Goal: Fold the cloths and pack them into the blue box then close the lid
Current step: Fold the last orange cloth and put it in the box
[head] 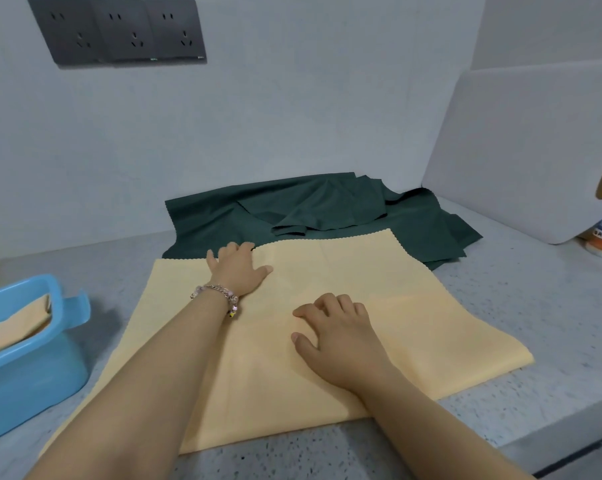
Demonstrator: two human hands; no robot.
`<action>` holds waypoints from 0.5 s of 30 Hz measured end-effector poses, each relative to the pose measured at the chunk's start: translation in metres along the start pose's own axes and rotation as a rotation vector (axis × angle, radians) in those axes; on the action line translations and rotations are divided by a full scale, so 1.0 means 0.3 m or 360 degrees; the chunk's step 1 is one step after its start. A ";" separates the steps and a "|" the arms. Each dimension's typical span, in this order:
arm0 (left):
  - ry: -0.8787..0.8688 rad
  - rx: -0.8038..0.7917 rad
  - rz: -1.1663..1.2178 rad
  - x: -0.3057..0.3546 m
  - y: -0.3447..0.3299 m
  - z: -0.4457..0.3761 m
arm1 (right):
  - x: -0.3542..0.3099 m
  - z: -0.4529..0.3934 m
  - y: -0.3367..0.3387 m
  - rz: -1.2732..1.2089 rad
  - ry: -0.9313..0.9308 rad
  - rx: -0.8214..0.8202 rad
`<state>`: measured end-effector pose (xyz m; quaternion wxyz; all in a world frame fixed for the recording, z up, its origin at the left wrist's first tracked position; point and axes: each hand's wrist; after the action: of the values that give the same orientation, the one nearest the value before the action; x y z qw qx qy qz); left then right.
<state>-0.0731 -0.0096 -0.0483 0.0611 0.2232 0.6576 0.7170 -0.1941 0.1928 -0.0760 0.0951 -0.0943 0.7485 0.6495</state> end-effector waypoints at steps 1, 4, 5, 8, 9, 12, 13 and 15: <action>-0.0038 0.0145 -0.0001 0.007 0.008 0.007 | 0.001 0.000 0.002 0.0002 0.0003 0.0001; -0.0185 0.0466 0.0185 0.035 0.044 0.046 | 0.009 0.000 -0.002 0.0000 0.0010 0.0003; -0.0231 0.0503 0.0232 0.046 0.058 0.063 | 0.015 0.001 0.001 -0.0016 0.0020 0.0005; -0.0394 0.0571 0.0190 0.051 0.136 0.162 | -0.012 0.013 0.028 -0.0145 0.0083 0.0183; -0.0470 0.0608 0.0139 0.060 0.154 0.197 | -0.017 0.020 0.043 -0.0204 0.0065 0.0284; -0.0610 0.0649 -0.0147 0.089 0.190 0.333 | -0.040 0.051 0.097 -0.0307 0.0029 0.0691; -0.0653 0.0650 -0.0222 0.093 0.193 0.388 | -0.052 0.068 0.114 -0.0246 0.0058 0.0808; -0.0733 0.0638 -0.0295 0.098 0.187 0.494 | -0.064 0.102 0.150 -0.0029 0.0112 0.0943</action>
<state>-0.0286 0.1302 0.0184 0.2282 0.3264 0.7723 0.4950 -0.1868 0.2296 -0.0322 0.0983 -0.0917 0.9074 0.3982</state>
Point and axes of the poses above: each hand's wrist, its own z-axis away from the middle knuckle, its own y-axis out of the back of the hand, x = y × z, and after that the axes turned 15 degrees about -x, right-handed
